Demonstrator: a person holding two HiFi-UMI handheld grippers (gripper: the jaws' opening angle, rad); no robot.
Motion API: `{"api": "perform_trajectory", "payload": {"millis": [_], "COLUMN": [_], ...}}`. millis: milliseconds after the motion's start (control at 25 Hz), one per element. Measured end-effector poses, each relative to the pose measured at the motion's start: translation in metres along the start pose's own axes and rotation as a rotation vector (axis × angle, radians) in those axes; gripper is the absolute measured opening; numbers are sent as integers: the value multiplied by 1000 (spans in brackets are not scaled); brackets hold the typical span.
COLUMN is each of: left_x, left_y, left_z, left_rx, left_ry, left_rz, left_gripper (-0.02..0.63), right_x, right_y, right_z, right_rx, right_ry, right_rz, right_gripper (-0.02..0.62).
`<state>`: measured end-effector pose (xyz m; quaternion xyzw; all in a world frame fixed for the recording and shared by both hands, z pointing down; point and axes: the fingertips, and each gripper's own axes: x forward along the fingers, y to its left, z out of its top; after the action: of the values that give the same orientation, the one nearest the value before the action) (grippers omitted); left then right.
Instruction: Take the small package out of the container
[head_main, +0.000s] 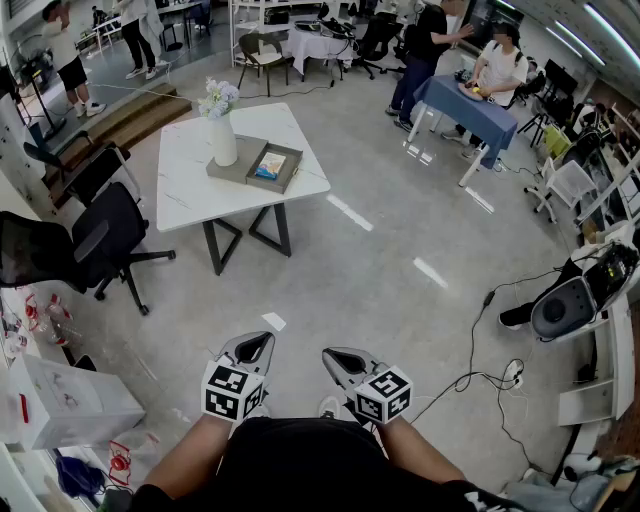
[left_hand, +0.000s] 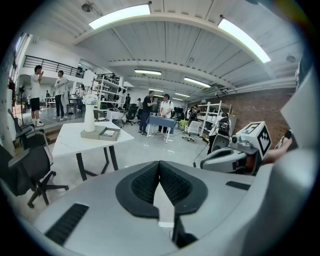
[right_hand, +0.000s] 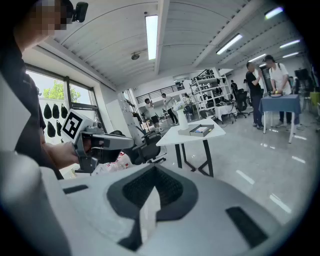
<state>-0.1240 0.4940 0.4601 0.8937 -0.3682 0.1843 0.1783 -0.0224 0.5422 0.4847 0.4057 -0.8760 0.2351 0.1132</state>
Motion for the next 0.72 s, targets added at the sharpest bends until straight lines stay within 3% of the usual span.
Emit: {"api": "perform_trajectory", "payload": {"millis": [560,720], "left_x": [-5,-9], "left_y": [15,24], "left_z": [2,-3], "left_rx": [2,-36], "left_ry": [-13,-3], "left_rz": [3,-4], "left_gripper": [2,2], "right_x": [14,23], "right_y": [13,23], "right_z": [7,5], "right_rx": [0,-42], "right_ry": [5,37], "right_rz": [24,11], "right_gripper": [-2,-2]}}
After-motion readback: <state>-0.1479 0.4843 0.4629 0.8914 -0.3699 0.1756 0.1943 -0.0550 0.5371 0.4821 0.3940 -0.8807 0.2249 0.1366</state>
